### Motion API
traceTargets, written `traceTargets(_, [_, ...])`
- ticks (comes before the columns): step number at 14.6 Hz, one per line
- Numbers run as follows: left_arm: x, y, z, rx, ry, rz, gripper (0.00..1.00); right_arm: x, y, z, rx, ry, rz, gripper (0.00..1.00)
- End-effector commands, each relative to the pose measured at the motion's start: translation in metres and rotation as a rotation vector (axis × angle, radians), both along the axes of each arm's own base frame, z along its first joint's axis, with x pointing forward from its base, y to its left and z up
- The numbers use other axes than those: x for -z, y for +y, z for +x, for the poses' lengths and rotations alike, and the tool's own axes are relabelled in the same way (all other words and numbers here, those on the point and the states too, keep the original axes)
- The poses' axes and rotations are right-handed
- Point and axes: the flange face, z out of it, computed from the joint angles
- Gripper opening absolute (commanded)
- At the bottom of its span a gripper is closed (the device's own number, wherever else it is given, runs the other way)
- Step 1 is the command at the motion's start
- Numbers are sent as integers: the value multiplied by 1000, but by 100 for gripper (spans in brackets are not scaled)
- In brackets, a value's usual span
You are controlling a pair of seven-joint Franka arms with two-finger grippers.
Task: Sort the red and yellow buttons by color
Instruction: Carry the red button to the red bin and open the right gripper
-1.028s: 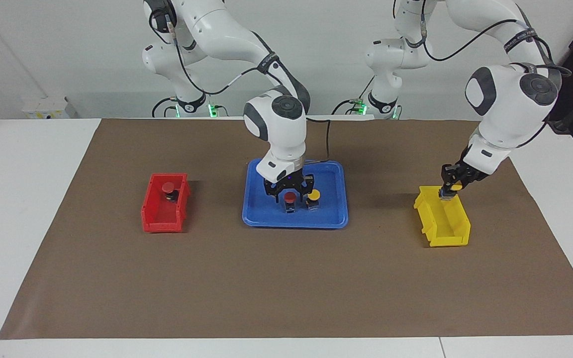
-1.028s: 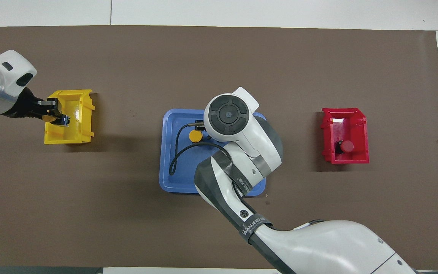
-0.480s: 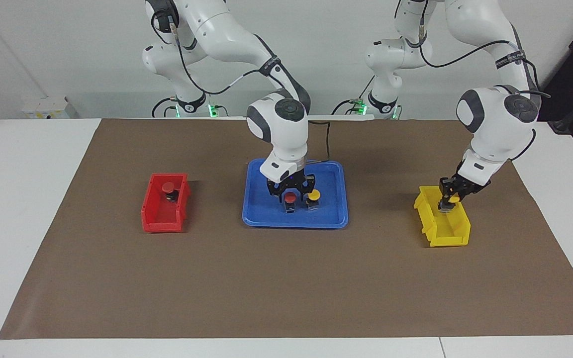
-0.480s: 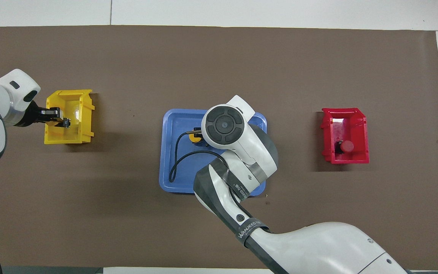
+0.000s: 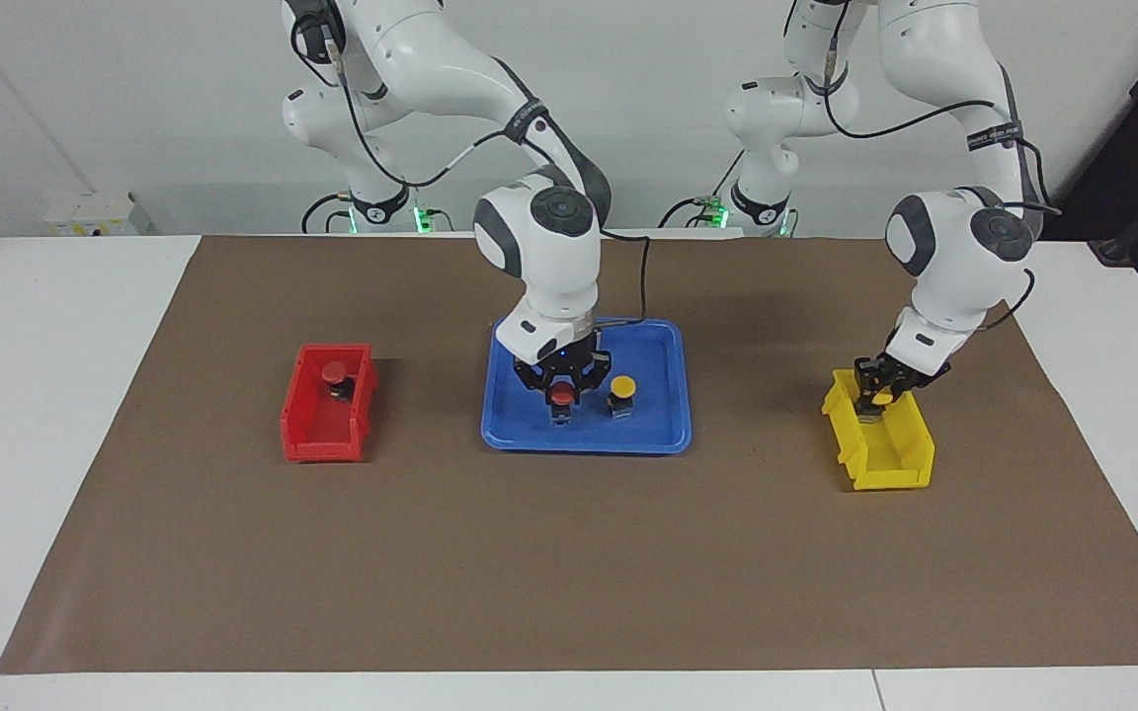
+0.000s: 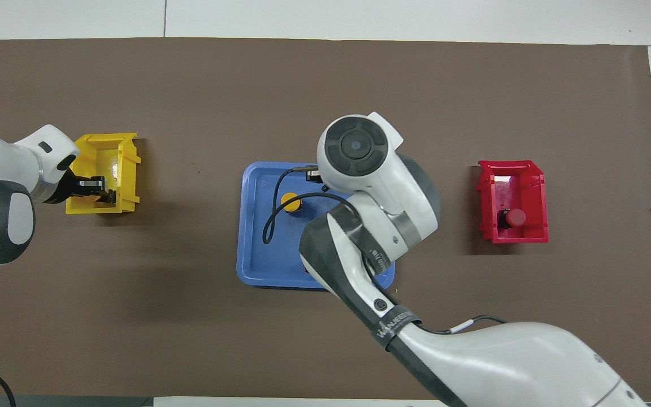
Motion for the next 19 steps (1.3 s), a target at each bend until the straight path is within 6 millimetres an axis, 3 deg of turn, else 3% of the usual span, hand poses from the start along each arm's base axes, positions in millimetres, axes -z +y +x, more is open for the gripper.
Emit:
traceTargets(1, [7,-2,-2,24,-11,17,15,-62,-122,17,-55,29,7,25])
traceTargets(2, [6,-2,-1,24,-12,17,28,-70,-164,13,-80,58,29,25])
traceTargets(4, [5,-2,1,23,-12,18,39,-64,-245,8,-104,88,53,25])
traceTargets(5, [0,-5,5,29,-17,19,44,-54,-275,6,-130,101,53,25])
traceTargets(7, [-4,-6,10,30,-24,19,53,-35,-311,-6,-141,89,51,25])
traceTargets(9, [-13,-6,14,30,-34,19,61,-11,-327,-19,-180,48,45,25])
traceTargets(12, [-45,-4,23,34,-21,22,72,14,-323,-35,-183,19,50,25])
traceTargets(13, [-67,-4,26,47,-1,24,75,18,-323,-36,-181,13,50,25])
traceTargets(16, [-163,-2,26,61,39,28,81,39,-324,-47,-181,-5,45,25])
traceTargets(19, [-233,-18,15,76,56,18,100,51,-323,-51,-183,-16,42,25])
